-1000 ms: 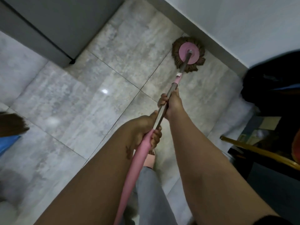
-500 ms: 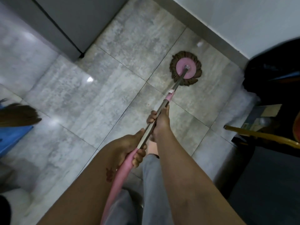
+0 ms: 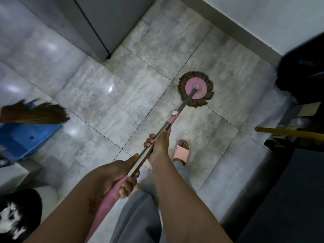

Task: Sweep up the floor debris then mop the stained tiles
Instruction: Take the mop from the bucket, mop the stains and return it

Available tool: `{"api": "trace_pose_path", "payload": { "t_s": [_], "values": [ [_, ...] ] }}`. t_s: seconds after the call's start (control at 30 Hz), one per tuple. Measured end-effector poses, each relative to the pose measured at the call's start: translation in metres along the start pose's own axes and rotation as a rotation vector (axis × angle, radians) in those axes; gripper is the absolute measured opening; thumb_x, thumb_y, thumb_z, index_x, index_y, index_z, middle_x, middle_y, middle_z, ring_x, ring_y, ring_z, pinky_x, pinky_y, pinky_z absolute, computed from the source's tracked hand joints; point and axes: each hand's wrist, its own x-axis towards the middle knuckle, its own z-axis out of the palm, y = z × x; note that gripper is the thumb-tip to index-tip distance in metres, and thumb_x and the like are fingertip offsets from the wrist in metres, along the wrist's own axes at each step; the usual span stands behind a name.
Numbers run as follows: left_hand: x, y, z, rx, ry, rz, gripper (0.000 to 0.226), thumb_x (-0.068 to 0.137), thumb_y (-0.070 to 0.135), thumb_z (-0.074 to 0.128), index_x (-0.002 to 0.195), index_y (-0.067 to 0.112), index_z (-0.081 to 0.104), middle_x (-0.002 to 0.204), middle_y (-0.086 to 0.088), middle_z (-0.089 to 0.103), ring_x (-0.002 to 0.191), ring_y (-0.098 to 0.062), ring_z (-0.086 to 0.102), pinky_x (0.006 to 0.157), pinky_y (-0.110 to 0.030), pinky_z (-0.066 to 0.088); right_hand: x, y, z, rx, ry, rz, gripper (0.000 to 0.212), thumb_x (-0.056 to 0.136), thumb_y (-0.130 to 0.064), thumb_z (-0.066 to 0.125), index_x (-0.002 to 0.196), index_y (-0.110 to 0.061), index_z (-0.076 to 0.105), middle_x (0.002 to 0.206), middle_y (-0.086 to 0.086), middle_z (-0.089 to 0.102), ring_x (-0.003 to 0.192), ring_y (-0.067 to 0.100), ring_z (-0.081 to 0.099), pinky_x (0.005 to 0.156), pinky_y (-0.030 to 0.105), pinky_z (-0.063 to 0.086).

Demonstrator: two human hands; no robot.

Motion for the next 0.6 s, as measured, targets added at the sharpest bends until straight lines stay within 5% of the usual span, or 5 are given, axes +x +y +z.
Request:
{"api": "trace_pose_path", "payload": {
  "t_s": [0.17,0.6],
  "values": [
    [0.012,0.057,0.031,-0.079,-0.117,-0.148,0.062,0.088,0.069,0.044,0.061,0.013,0.047,0.049,-0.002,0.037,0.035,-0.014,0.031,0.039,-0.016,0.029,0.035,-0.062,0.0,0.015,0.002,-0.035,0.036,0.103,-0.044,0.034,0.135,-0.061,0.039,0.057,-0.003,0.043,0.038,0.009,0.036,0.037,0.019,0.033],
    [0.087,0.256,0.196,0.021,-0.288,-0.119,0.064,0.087,0.071,0.044,0.062,0.013,0.052,0.047,-0.001,0.048,0.033,-0.013,0.04,0.035,-0.017,0.036,0.112,-0.316,-0.059,0.184,0.106,-0.167,0.051,0.104,-0.046,0.037,0.153,-0.035,0.029,0.062,-0.003,0.037,0.034,0.005,0.034,0.033,0.014,0.029]
  ]
}}
